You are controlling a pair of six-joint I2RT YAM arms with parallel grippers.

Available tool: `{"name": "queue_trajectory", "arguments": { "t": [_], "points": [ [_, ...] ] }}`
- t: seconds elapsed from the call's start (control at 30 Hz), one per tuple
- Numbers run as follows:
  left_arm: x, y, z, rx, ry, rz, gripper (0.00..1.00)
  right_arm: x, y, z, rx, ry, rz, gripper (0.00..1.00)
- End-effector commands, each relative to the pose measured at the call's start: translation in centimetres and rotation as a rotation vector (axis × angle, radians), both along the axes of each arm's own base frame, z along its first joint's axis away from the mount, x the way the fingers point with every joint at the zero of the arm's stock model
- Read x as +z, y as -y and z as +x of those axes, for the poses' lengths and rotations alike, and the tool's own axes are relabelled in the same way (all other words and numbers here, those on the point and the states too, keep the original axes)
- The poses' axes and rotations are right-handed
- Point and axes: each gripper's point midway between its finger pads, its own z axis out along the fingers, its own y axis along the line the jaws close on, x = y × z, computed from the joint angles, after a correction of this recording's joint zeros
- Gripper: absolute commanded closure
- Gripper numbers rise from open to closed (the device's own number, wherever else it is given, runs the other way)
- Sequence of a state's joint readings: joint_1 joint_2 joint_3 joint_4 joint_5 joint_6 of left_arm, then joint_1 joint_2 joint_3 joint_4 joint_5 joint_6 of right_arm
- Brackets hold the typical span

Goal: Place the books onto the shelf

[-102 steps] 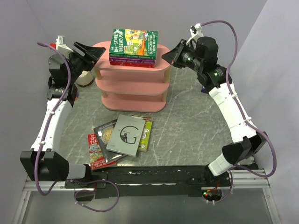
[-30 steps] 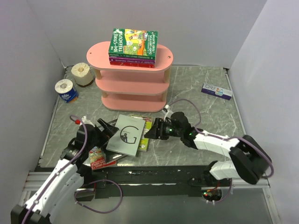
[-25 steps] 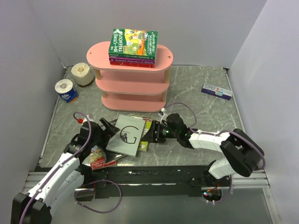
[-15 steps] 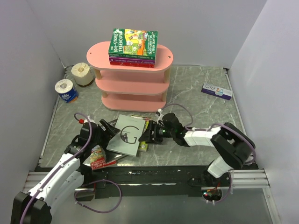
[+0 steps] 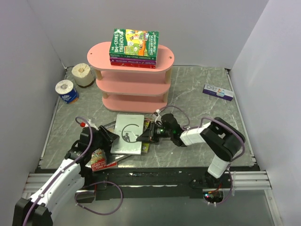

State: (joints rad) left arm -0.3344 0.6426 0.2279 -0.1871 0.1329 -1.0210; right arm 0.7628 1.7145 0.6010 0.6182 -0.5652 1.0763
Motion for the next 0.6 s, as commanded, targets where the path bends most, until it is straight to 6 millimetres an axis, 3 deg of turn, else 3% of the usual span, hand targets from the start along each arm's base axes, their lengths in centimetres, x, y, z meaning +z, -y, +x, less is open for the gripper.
{"name": "queue_trajectory", "arguments": {
  "t": [0.0, 0.03, 0.17, 0.27, 0.47, 0.57],
  "points": [
    [2.5, 1.2, 0.0, -0.036, 0.053, -0.065, 0.49, 3.4, -0.4, -0.9, 0.042, 0.143, 0.091, 0.96],
    [2.7, 1.1, 0.2, -0.029, 0.059, -0.066, 0.48, 4.1, -0.4, -1.1, 0.056, 0.165, 0.113, 1.00],
    [3.8, 1.1, 0.6, -0.016, 0.080, -0.079, 0.26, 7.5, 0.0, -2.9, 0.114, 0.230, 0.236, 1.00],
    [5.2, 1.4, 1.0, -0.025, 0.116, -0.094, 0.18, 9.5, 1.0, -4.2, 0.104, 0.236, 0.325, 1.00],
    [8.5, 3.6, 0.5, -0.133, 0.226, -0.229, 0.14, 11.4, 2.7, -6.3, 0.105, 0.223, 0.410, 1.00],
    [9.0, 4.6, -0.4, -0.200, 0.236, -0.277, 0.13, 12.8, 3.3, -7.3, 0.130, 0.235, 0.450, 1.00]
  ]
}}
